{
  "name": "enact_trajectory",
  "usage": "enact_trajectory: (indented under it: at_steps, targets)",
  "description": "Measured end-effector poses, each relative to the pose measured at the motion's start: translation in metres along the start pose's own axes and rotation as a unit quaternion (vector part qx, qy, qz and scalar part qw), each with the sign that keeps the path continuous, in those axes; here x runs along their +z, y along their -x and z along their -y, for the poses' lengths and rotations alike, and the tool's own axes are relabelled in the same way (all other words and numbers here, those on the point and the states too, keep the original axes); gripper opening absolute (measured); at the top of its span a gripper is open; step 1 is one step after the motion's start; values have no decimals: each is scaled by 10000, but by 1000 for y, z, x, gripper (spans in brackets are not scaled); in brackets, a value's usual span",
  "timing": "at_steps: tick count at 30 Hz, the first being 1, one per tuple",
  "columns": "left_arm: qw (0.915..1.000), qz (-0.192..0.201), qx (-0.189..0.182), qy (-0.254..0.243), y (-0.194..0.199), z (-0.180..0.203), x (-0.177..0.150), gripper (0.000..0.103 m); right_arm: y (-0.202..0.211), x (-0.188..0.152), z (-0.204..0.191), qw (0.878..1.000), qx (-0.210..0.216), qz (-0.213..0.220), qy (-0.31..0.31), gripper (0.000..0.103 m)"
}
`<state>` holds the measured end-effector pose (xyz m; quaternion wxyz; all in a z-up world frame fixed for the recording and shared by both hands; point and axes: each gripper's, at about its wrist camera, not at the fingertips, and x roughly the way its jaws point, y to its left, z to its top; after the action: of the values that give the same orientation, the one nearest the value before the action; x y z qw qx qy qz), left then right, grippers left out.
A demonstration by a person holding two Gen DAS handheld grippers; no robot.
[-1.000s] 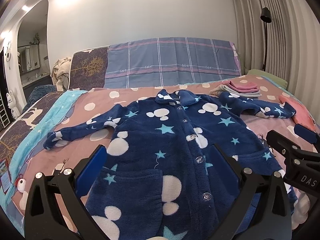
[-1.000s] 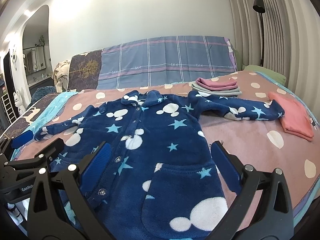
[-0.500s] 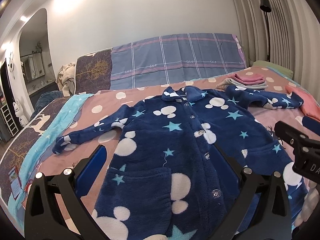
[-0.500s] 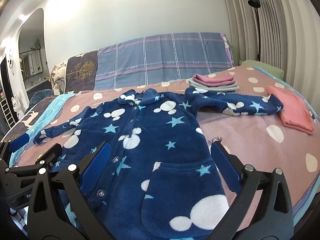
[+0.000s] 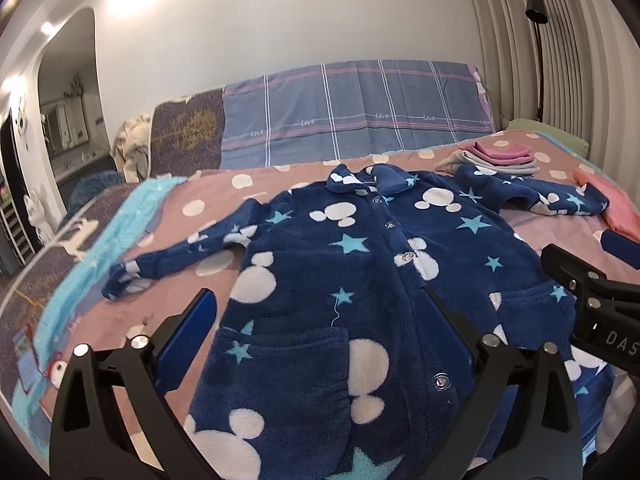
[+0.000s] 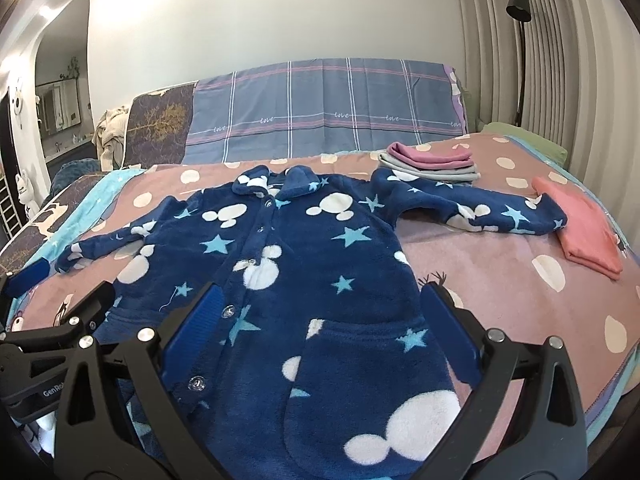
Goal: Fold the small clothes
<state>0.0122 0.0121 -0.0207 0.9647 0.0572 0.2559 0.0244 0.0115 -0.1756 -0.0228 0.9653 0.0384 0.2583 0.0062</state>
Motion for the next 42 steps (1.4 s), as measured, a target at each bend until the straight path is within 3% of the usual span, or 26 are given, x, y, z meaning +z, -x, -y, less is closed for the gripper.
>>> enact_trajectory:
  at_steps: [16, 27, 34, 38, 42]
  targets:
    - [9993, -215, -150, 266, -16, -15, -6, 94, -7, 4, -16, 9996, -206, -33, 212, 100]
    - [9978, -265, 163, 585, -25, -56, -5, 90, -21, 8, -59, 9980, 255, -128, 559, 99]
    - [9940, -455, 196, 979, -41, -93, -12, 82, -38, 7, -87, 9956, 412, -266, 801, 99]
    - [9909, -621, 7, 1197, -56, -110, -13, 76, -51, 9, -99, 9943, 434, -344, 916, 99]
    - [9812, -891, -385, 1665, -80, -141, -12, 69, -66, 12, -104, 9922, 385, -411, 1116, 93]
